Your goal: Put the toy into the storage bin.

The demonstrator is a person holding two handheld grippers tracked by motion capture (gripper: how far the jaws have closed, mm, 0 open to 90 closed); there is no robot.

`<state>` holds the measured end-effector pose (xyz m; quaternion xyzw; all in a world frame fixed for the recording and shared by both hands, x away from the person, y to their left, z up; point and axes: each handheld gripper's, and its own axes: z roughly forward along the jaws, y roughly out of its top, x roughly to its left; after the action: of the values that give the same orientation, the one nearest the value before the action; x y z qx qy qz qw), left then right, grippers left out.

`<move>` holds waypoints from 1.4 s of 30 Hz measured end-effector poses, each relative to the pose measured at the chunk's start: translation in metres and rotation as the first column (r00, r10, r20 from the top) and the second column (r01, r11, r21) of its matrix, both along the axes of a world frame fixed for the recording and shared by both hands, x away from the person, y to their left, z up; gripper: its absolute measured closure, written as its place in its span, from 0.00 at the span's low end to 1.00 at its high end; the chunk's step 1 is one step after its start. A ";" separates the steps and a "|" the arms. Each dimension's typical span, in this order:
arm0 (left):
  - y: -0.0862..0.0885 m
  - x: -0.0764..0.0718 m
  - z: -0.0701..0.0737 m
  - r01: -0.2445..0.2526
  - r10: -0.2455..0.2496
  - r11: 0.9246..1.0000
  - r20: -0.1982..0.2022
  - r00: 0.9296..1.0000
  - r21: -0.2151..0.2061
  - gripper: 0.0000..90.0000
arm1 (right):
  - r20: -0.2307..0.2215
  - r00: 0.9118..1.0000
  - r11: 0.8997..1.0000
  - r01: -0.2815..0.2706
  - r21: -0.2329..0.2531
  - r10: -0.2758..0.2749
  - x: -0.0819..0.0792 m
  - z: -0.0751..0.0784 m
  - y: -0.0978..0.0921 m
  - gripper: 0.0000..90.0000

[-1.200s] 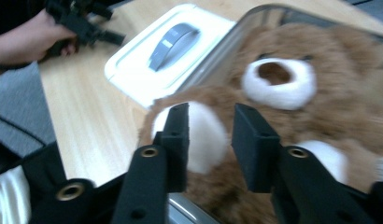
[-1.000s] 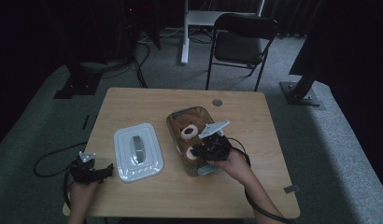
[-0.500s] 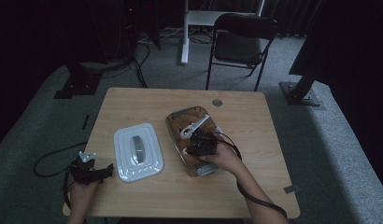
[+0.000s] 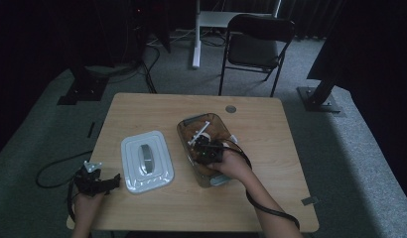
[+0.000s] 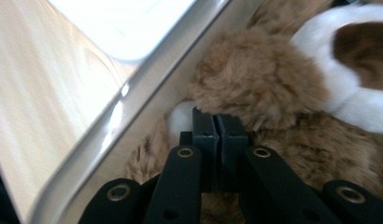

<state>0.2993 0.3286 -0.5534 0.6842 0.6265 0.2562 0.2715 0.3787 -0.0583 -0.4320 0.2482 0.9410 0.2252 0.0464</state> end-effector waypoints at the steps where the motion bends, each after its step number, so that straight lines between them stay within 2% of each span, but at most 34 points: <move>1: 0.000 0.000 0.000 0.000 0.000 1.000 0.000 1.000 0.000 0.01 | 0.003 1.000 1.000 0.005 0.023 -0.005 -0.001 0.003 -0.003 0.97; 4: 0.000 0.000 0.000 0.000 0.000 1.000 0.000 1.000 0.000 0.01 | 0.019 0.999 0.994 0.034 0.108 -0.037 -0.004 0.017 -0.017 0.96; 8: 0.000 0.000 0.000 0.000 0.000 1.000 0.000 1.000 0.000 0.01 | 0.071 0.991 0.972 0.097 0.213 -0.114 -0.003 0.043 -0.044 0.88; 10: 0.000 0.000 0.000 0.000 0.000 1.000 0.000 1.000 0.000 0.01 | 0.100 0.981 0.958 0.134 0.253 -0.164 0.000 0.054 -0.058 0.85; 13: 0.000 0.000 0.000 0.000 0.000 1.000 0.000 1.000 0.000 0.01 | 0.106 0.967 0.935 0.190 0.300 -0.230 0.007 0.066 -0.077 0.77; 15: 0.000 0.000 0.000 0.000 0.000 1.000 0.000 1.000 0.000 0.01 | 0.094 0.964 0.924 0.209 0.321 -0.250 0.013 0.071 -0.086 0.65; 17: 0.000 0.000 0.000 0.000 0.000 1.000 0.000 1.000 0.000 0.01 | 0.095 0.954 0.910 0.237 0.340 -0.284 0.018 0.075 -0.094 0.57; 18: 0.000 0.000 0.000 0.000 0.000 1.000 0.000 1.000 0.001 0.01 | 0.095 0.951 0.907 0.248 0.341 -0.296 0.020 0.076 -0.096 0.53; 19: 0.000 0.000 0.000 0.000 0.000 1.000 0.000 1.000 0.000 0.01 | 0.104 0.945 0.906 0.260 0.334 -0.309 0.022 0.076 -0.097 0.49; 20: 0.000 0.000 0.000 0.000 0.000 1.000 0.000 1.000 0.001 0.01 | 0.121 0.940 0.909 0.267 0.319 -0.318 0.023 0.076 -0.098 0.46; 22: 0.000 0.000 0.000 0.000 0.000 1.000 0.000 1.000 0.001 0.01 | 0.111 0.933 0.906 0.298 0.302 -0.343 0.027 0.074 -0.099 0.40; 24: 0.000 0.000 0.000 0.000 0.000 1.000 0.000 1.000 0.000 0.01 | 0.098 0.928 0.900 0.317 0.300 -0.360 0.030 0.070 -0.099 0.40; 25: 0.000 0.000 0.000 0.000 0.000 1.000 0.000 1.000 0.000 0.01 | 0.102 0.925 0.900 0.322 0.293 -0.365 0.030 0.068 -0.100 0.43; 28: 0.000 0.000 0.000 0.001 -0.001 1.000 -0.001 1.000 0.002 0.01 | 0.109 0.930 0.909 0.312 0.275 -0.352 0.030 0.060 -0.100 0.54; 30: 0.000 0.000 0.000 0.001 -0.001 1.000 -0.001 1.000 0.001 0.01 | 0.099 0.930 0.910 0.318 0.268 -0.354 0.031 0.055 -0.100 0.62; 32: 0.000 0.000 0.000 0.000 0.000 1.000 -0.001 1.000 0.000 0.01 | 0.093 0.932 0.912 0.318 0.259 -0.351 0.033 0.049 -0.098 0.66; 34: 0.000 0.000 0.000 0.000 0.000 1.000 -0.001 1.000 0.000 0.01 | 0.085 0.938 0.923 0.309 0.231 -0.335 0.035 0.042 -0.095 0.73; 35: 0.000 0.000 0.000 0.000 0.000 1.000 -0.001 1.000 0.000 0.01 | 0.087 0.937 0.926 0.315 0.208 -0.338 0.037 0.039 -0.092 0.75; 37: 0.000 0.000 0.000 0.001 -0.001 1.000 -0.001 1.000 0.000 0.01 | 0.068 0.941 0.929 0.314 0.193 -0.332 0.042 0.032 -0.089 0.77; 41: 0.000 0.000 0.000 0.000 0.000 1.000 -0.001 1.000 0.000 0.01 | 0.064 0.939 0.933 0.326 0.152 -0.338 0.052 0.023 -0.078 0.77; 42: 0.000 0.000 0.000 0.000 0.000 1.000 -0.001 1.000 0.000 0.01 | 0.066 0.942 0.938 0.318 0.141 -0.329 0.055 0.021 -0.076 0.77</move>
<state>0.2993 0.3287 -0.5534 0.6844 0.6264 0.2561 0.2713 0.4332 -0.1343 -0.4111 0.3918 0.8680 0.2851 0.1085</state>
